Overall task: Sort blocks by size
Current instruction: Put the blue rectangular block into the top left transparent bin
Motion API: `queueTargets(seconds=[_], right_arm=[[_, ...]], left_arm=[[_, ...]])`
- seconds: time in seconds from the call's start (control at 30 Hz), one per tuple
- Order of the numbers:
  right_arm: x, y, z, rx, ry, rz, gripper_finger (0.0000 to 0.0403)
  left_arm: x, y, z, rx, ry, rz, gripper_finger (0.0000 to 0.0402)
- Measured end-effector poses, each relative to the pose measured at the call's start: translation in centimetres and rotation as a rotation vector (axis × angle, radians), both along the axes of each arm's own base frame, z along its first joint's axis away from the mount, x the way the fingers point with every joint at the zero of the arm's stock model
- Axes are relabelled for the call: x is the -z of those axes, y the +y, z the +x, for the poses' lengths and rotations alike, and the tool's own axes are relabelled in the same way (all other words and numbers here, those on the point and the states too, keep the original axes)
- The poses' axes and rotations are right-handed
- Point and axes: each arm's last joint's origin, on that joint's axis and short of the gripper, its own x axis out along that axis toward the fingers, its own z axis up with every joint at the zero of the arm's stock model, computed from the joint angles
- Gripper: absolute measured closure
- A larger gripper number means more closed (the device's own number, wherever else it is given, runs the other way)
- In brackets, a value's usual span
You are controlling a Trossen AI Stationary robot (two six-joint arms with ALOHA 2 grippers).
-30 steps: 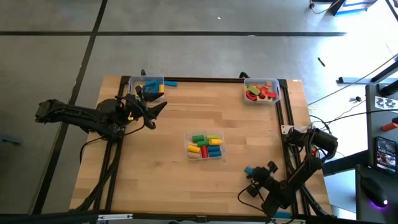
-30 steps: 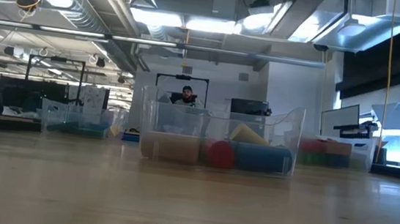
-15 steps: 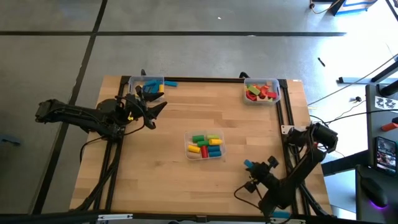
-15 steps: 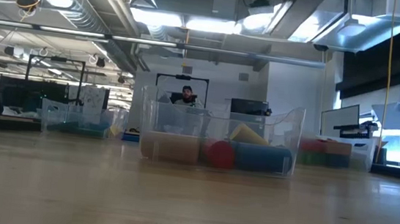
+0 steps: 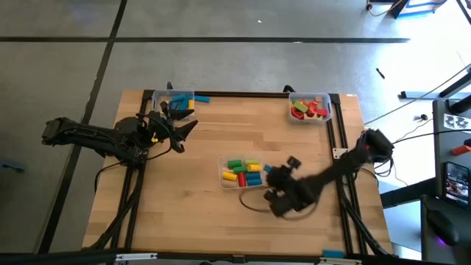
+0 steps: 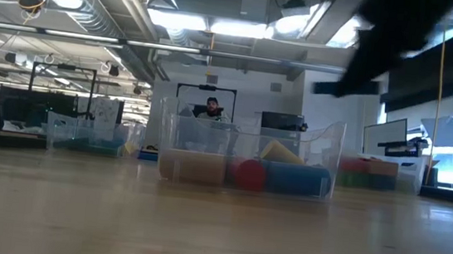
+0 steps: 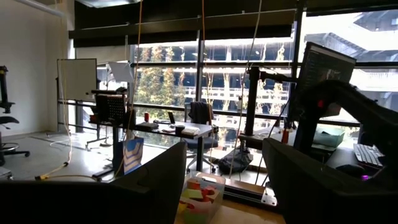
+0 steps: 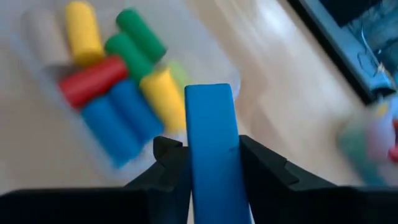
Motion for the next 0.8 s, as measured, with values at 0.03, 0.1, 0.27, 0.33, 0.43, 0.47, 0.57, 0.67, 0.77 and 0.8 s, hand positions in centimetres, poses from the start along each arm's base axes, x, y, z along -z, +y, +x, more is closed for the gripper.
queueTargets(seconds=[0.03,0.1,0.27,0.33,0.43,0.47,0.57,0.67,0.77,0.8], right_arm=[[-0.1,-0.8,0.7,-0.014,0.005,-0.009,0.0286],[-0.2,-2.6,2.2,-0.048,0.025,-0.033,0.0286],[-0.8,-7.5,5.9,-0.138,0.012,-0.039,0.0286],[-1.2,-9.6,7.3,-0.178,-0.028,-0.033,0.0287],[-2.1,-12.7,9.0,-0.225,-0.124,-0.037,0.0287],[-2.3,-13.7,9.4,-0.240,-0.156,-0.037,0.0287],[-2.9,-16.7,10.6,-0.279,-0.256,-0.033,0.0287],[-2.6,-19.6,11.7,-0.295,-0.349,-0.032,0.0287],[-1.9,-22.0,12.6,-0.303,-0.439,-0.014,0.0287],[-1.6,-22.7,12.9,-0.312,-0.473,-0.008,0.0287]], left_arm=[[0.0,0.0,0.0,0.000,0.000,0.000,0.0192],[0.0,0.0,0.0,0.000,0.000,0.000,0.0192],[0.0,0.0,0.0,0.000,0.002,0.000,0.0192],[0.1,0.0,0.0,0.000,0.006,0.000,0.0192],[0.1,0.0,0.0,0.000,0.016,0.001,0.0192],[0.2,0.0,0.0,0.000,0.017,0.001,0.0192],[0.2,0.0,0.1,0.000,0.020,0.001,0.0192],[0.2,0.0,0.1,0.000,0.022,0.001,0.0192],[0.2,0.0,0.0,0.000,0.019,0.001,0.0192],[0.2,0.0,0.1,-0.001,0.022,0.001,0.0192]])
